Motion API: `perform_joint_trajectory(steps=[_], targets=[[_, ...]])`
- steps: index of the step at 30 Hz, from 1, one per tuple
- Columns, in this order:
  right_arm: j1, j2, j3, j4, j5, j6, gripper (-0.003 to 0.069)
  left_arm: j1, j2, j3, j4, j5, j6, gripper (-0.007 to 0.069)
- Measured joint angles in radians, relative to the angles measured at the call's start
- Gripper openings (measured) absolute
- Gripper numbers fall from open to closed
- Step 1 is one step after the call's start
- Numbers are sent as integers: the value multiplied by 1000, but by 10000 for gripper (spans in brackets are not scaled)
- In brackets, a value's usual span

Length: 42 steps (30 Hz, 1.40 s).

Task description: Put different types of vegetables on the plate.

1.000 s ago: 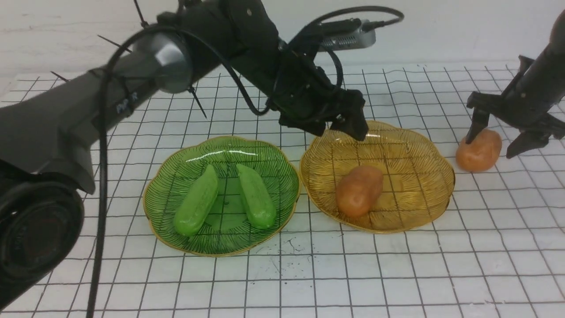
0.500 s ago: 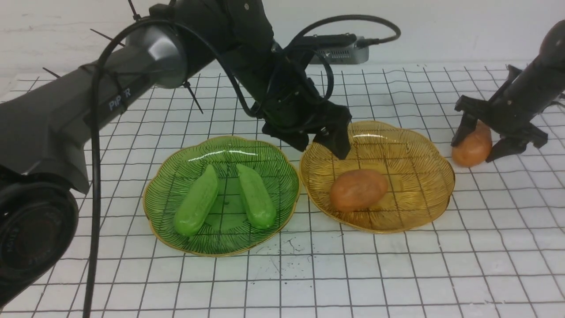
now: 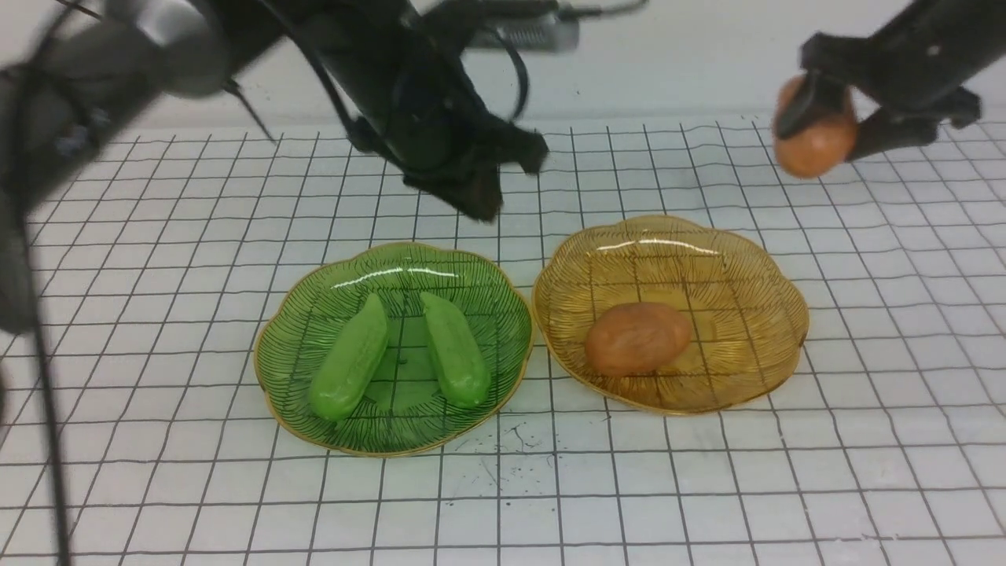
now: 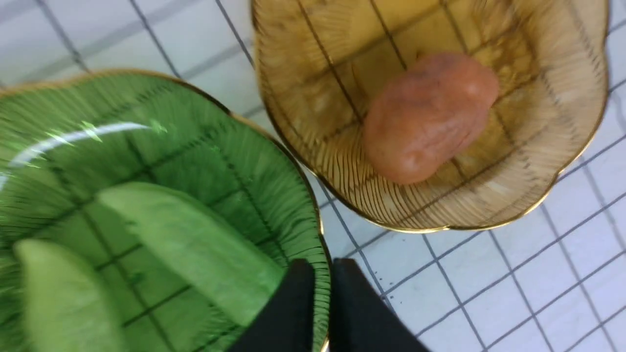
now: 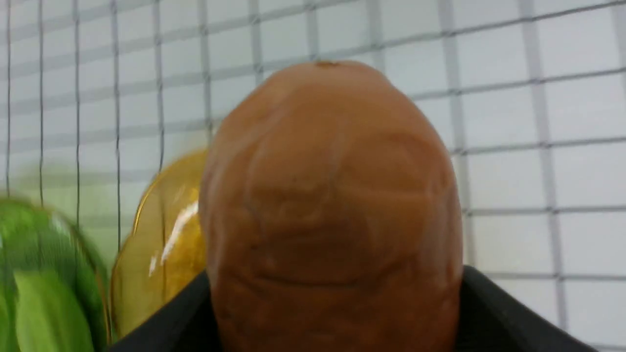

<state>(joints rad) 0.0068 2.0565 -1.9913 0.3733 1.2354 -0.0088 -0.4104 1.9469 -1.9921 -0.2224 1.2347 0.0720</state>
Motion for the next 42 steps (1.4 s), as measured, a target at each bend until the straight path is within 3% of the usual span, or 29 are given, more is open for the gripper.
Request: perform_joint_trajectory(steps=[6,12,17,27,29,32,37,42], targets=[[125,30,158,-104,9,-16,510,7,-211,71,14,4,0,-8],[130,38,168,-98,7,-3,514,7,-446,275,13,19,1,-8],[130,38,168,-96,6,2,575,7,-596,434,28,20,4,-8],[130,-19,171,-99,4,9,601,7,-777,603,78,23,1,-8],[130,-62,184,-95,4,-1,581,7,-803,617,79,23,1,-8],[130,-263,208,-85,9,-57,462,7,-860,624,110,23,1,-8],[130,-543,208,-210,13,-70,251,7,-918,624,142,24,1,-8],[130,-770,214,-269,20,-70,99,7,-953,624,146,21,1,-8]])
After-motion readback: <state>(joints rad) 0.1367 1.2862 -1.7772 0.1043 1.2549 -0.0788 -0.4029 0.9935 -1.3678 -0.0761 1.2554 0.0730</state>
